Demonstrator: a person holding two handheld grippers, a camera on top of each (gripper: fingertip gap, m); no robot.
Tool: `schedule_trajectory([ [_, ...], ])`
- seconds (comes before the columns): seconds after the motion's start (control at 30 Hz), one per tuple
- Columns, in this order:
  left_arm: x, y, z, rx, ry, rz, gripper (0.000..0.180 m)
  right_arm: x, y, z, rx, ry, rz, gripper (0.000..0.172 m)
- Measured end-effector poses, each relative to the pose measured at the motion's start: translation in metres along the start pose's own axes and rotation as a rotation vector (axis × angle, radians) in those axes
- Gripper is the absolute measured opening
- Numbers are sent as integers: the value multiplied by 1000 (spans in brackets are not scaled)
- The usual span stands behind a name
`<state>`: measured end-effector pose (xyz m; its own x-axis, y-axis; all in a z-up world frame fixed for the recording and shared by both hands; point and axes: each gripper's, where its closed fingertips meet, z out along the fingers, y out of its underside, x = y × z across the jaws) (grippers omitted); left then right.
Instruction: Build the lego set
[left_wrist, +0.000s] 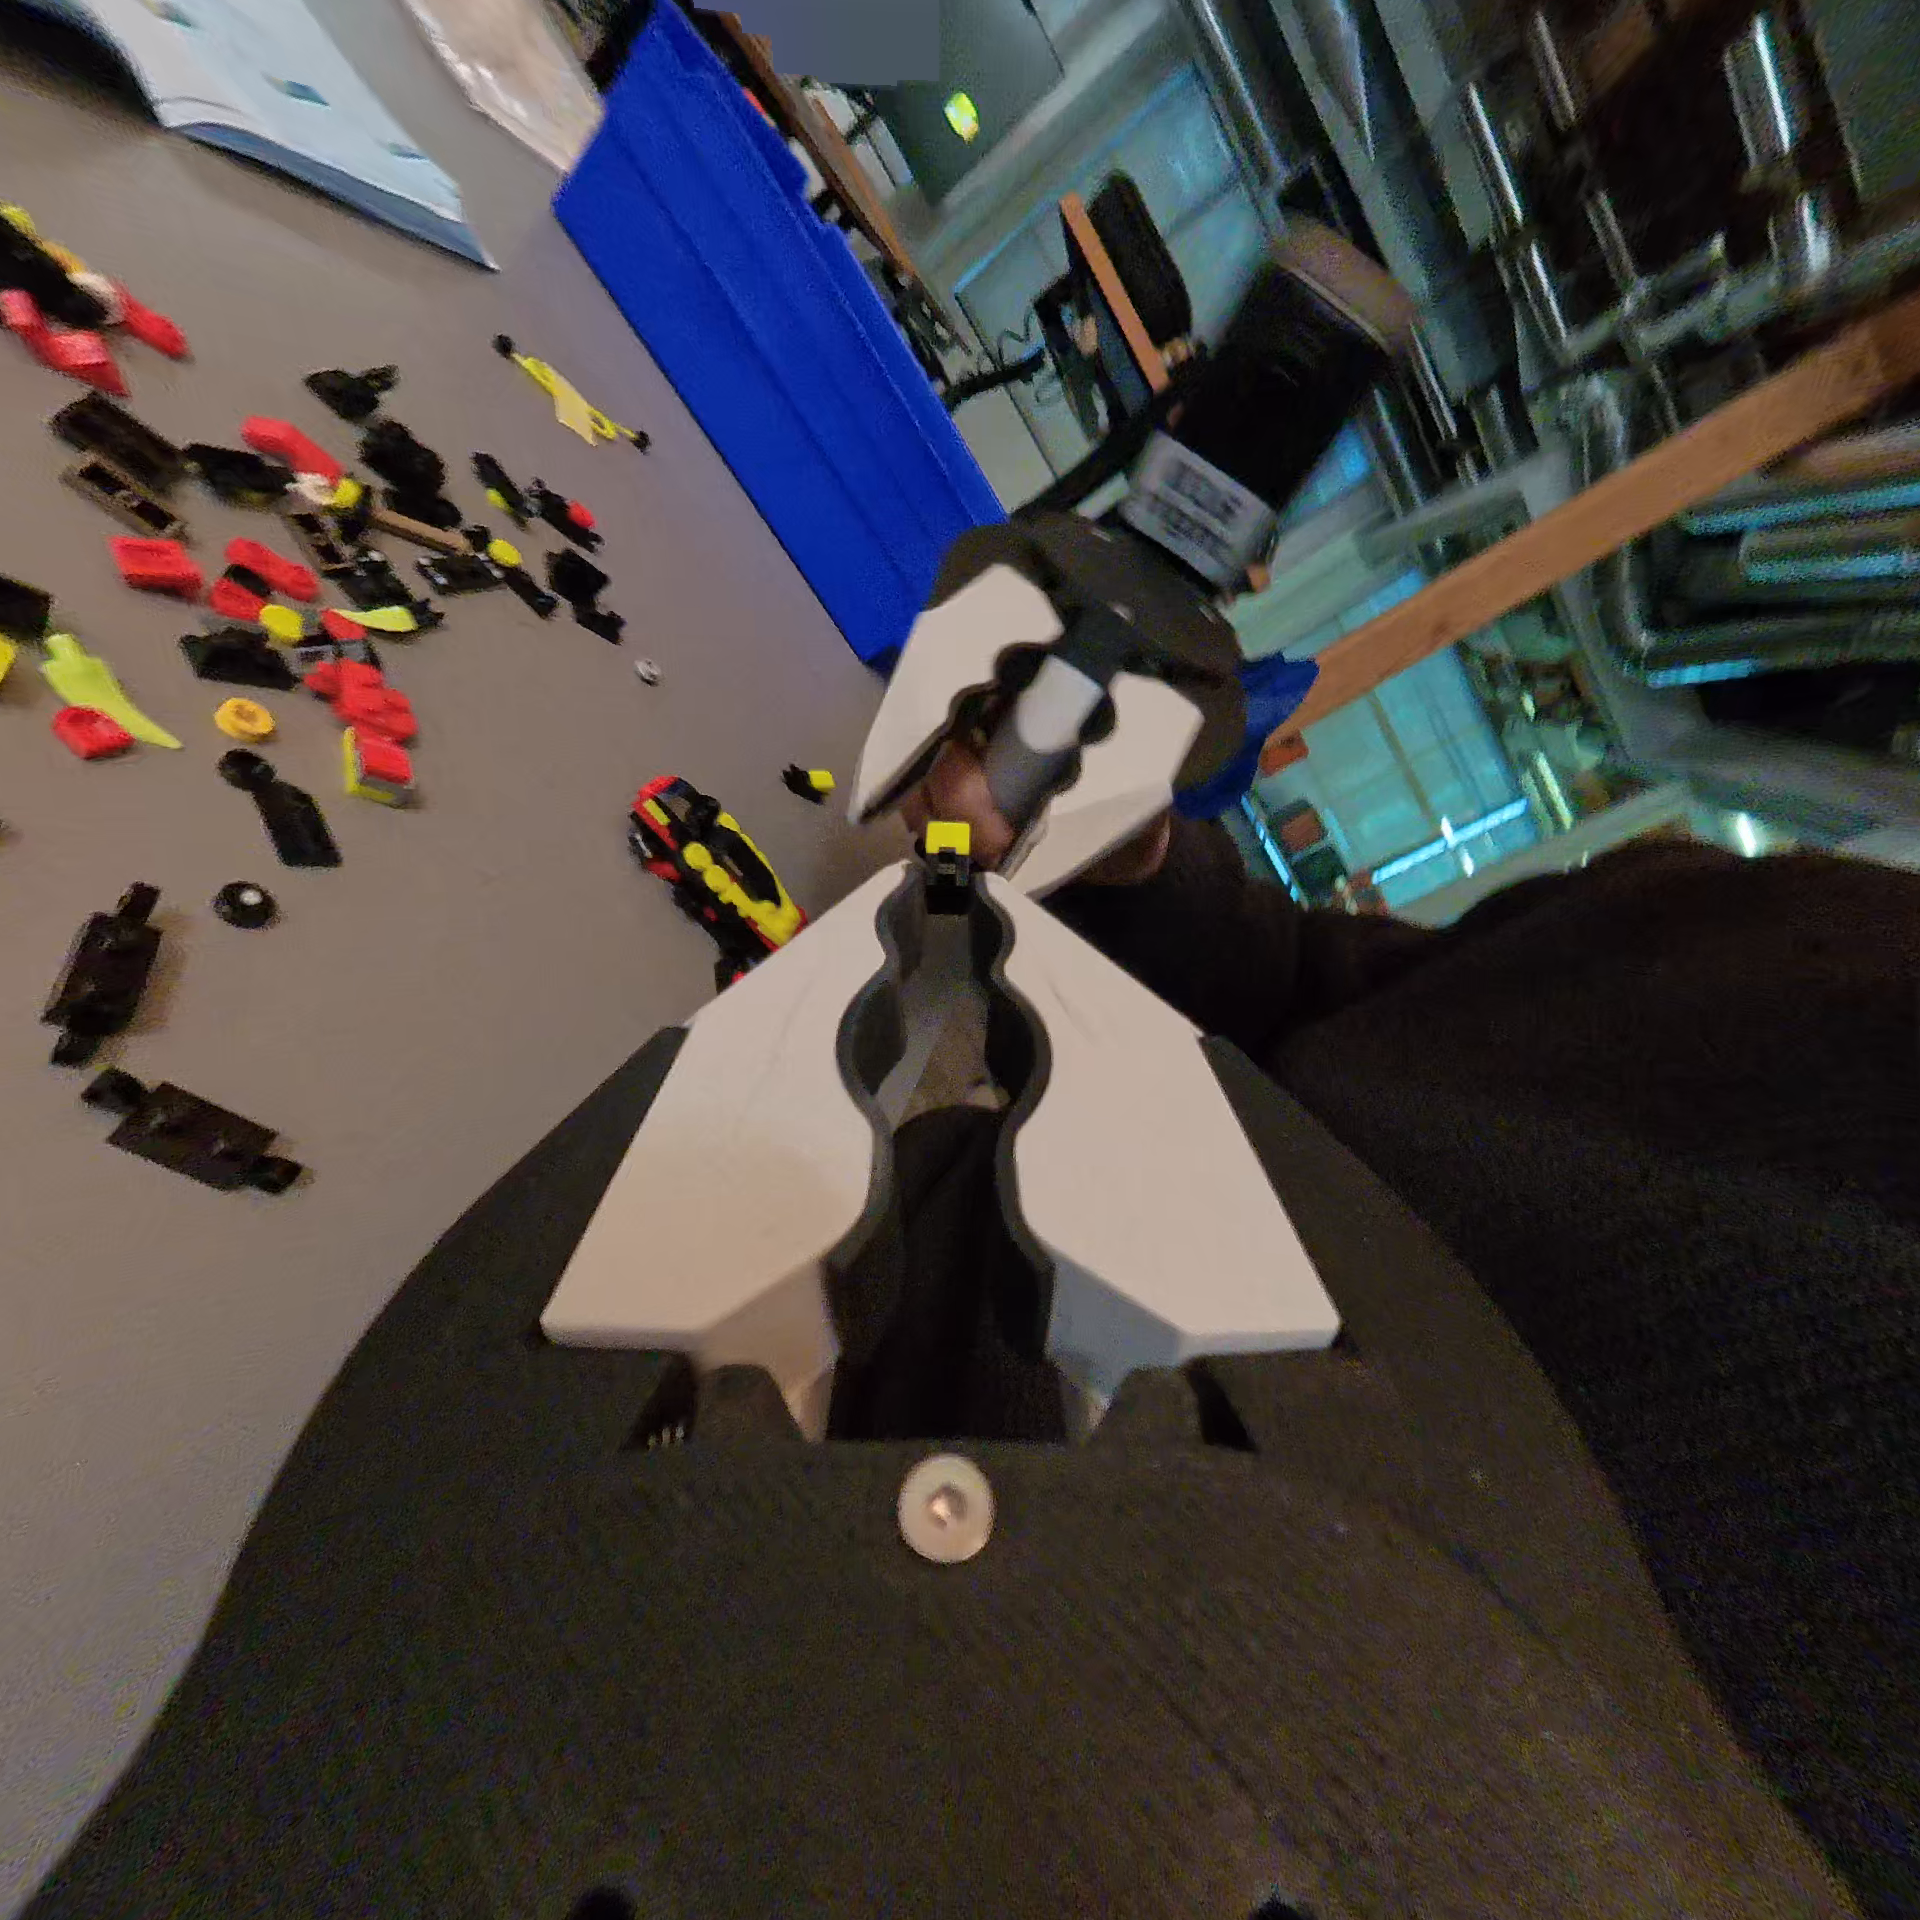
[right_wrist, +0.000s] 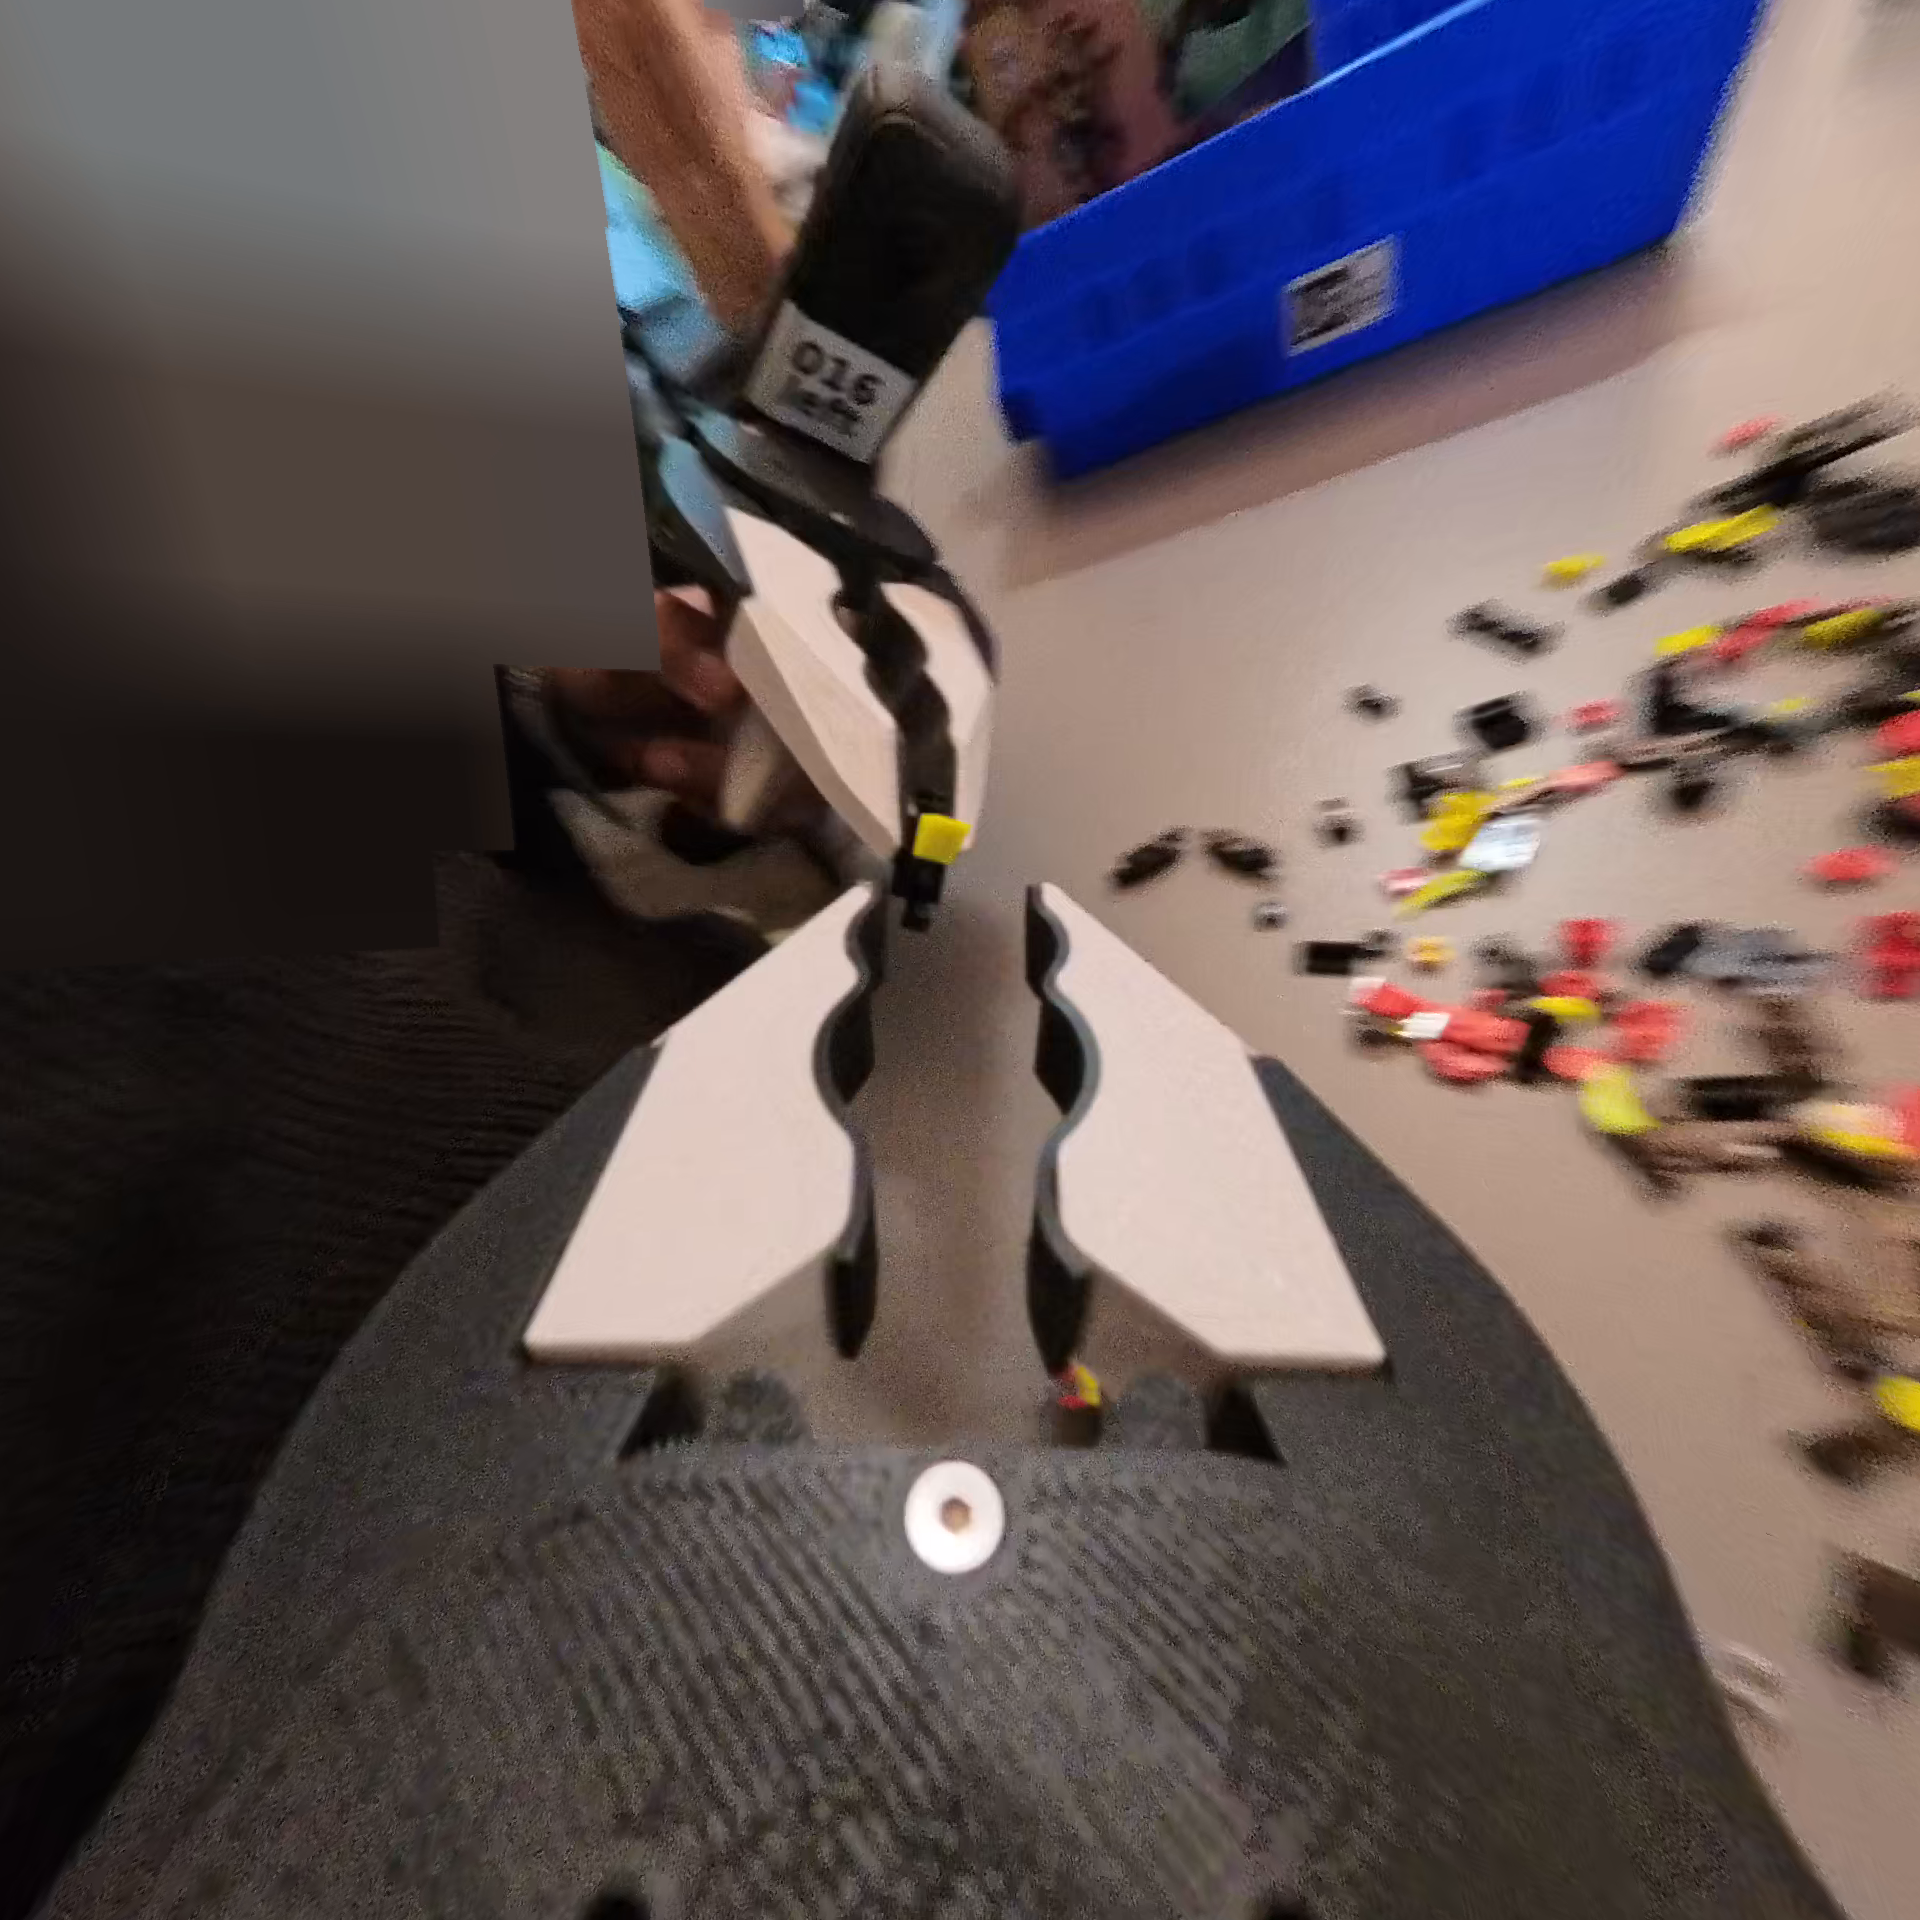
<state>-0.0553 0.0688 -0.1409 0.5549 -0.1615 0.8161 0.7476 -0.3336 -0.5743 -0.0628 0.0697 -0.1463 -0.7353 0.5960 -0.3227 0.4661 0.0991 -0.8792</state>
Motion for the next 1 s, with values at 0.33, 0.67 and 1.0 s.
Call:
schedule_trajectory([
  [0.33,-12,-16,7,200,43,-317,7,11,-9,4,-55,562,-610,51],
  [0.67,-4,-9,13,183,67,-333,7,13,-5,8,-102,536,-576,22],
  [1.0,-5,-7,14,171,66,-329,6,11,-2,10,-106,494,-522,11],
])
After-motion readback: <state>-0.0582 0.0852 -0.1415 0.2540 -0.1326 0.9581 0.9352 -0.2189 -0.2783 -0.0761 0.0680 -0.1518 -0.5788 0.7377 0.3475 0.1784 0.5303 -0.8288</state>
